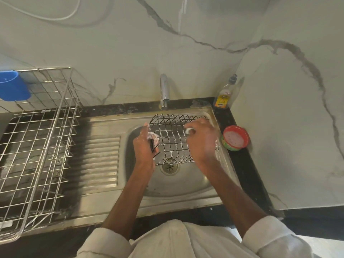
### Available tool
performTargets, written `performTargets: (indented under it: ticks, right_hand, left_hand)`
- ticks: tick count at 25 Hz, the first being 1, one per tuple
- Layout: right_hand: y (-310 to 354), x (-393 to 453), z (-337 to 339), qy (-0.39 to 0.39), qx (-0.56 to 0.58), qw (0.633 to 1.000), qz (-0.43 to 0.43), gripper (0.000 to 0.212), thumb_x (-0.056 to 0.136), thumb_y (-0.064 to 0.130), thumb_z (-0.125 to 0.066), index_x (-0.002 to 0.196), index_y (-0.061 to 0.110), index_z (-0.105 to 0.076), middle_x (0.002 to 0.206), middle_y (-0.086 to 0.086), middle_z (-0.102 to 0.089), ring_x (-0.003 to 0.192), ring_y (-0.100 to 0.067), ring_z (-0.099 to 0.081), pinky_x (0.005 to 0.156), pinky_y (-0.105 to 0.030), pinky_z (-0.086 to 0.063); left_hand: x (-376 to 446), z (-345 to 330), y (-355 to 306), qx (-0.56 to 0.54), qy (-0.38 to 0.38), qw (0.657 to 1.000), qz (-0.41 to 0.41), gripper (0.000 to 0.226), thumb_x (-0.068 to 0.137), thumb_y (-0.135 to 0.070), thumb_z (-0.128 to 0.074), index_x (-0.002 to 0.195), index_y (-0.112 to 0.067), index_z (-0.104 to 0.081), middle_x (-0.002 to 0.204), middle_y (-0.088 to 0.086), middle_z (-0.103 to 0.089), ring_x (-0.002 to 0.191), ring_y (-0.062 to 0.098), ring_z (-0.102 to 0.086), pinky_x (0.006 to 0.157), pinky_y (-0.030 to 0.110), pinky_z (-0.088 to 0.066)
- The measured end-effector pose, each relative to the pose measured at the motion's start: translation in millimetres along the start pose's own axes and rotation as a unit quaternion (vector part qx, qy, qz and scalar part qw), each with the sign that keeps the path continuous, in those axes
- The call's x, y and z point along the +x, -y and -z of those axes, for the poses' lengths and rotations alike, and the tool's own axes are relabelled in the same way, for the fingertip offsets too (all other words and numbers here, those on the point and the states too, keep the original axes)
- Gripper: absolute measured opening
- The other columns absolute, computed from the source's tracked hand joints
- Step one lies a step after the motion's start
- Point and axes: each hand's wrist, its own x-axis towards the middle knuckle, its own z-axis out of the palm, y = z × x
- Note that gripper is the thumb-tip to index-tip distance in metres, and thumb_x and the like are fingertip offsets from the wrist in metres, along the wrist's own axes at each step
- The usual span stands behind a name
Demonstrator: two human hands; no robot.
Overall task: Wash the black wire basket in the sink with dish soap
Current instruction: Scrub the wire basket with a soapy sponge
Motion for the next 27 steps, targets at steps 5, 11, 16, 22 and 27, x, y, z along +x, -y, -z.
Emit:
performTargets:
  ticks: [5, 11, 16, 22, 27]
  right_hand:
    - [34.4, -17.9, -3.8, 0.073, 0.309, 0.947, 0.05, 0.024, 0.084, -0.002, -0.078, 0.1, 0.015, -0.083, 0.098, 0.006, -0.079, 0.08, 0.0, -0.073, 0.075, -0.015, -0.059]
    - [-64.8, 35.2, 15.0, -0.005, -0.079, 0.991, -0.107, 0.025, 0.088, 0.008, -0.068, 0.109, 0.015, -0.08, 0.108, -0.005, -0.076, 0.087, -0.017, -0.067, 0.063, -0.017, -0.039]
    - [-35.4, 32.5, 16.8, 0.025, -0.178, 0.98, -0.087, 0.019, 0.095, 0.016, -0.066, 0.111, 0.011, -0.076, 0.109, -0.01, -0.074, 0.088, -0.023, -0.067, 0.06, -0.023, -0.034]
    - [50.9, -1.0, 6.5, 0.146, 0.285, 0.946, 0.041, 0.024, 0.086, 0.001, -0.079, 0.104, 0.017, -0.082, 0.101, 0.002, -0.08, 0.084, -0.009, -0.075, 0.074, -0.023, -0.061]
    - [-3.7, 31.7, 13.6, 0.032, 0.106, 0.991, -0.077, 0.026, 0.086, 0.003, -0.075, 0.108, 0.016, -0.081, 0.108, 0.0, -0.078, 0.084, -0.01, -0.07, 0.062, -0.002, -0.044]
  left_hand:
    - [-3.0, -0.2, 2.1, 0.0, -0.018, 1.0, 0.005, 0.053, 0.108, -0.041, -0.055, 0.06, -0.025, -0.072, 0.057, -0.003, -0.055, 0.051, 0.014, -0.041, 0.052, 0.03, -0.032]
    - [-3.6, 7.5, -2.8, -0.003, -0.006, 1.0, -0.001, 0.051, 0.109, -0.039, -0.055, 0.062, -0.025, -0.07, 0.055, -0.004, -0.057, 0.048, 0.014, -0.039, 0.052, 0.03, -0.029]
    - [-6.9, 1.3, 1.0, 0.023, 0.015, 1.0, -0.008, 0.057, 0.109, -0.039, -0.053, 0.057, -0.027, -0.072, 0.053, -0.005, -0.058, 0.045, 0.012, -0.04, 0.046, 0.025, -0.031]
    - [-4.2, -2.3, 5.5, 0.022, 0.012, 1.0, -0.011, 0.056, 0.108, -0.049, -0.051, 0.062, -0.024, -0.07, 0.059, 0.001, -0.055, 0.049, 0.014, -0.04, 0.046, 0.026, -0.029]
    - [-11.8, 4.6, -3.4, -0.008, 0.019, 1.0, -0.008, 0.067, 0.111, -0.046, -0.046, 0.05, -0.04, -0.073, 0.053, -0.004, -0.051, 0.045, 0.01, -0.034, 0.047, 0.026, -0.025]
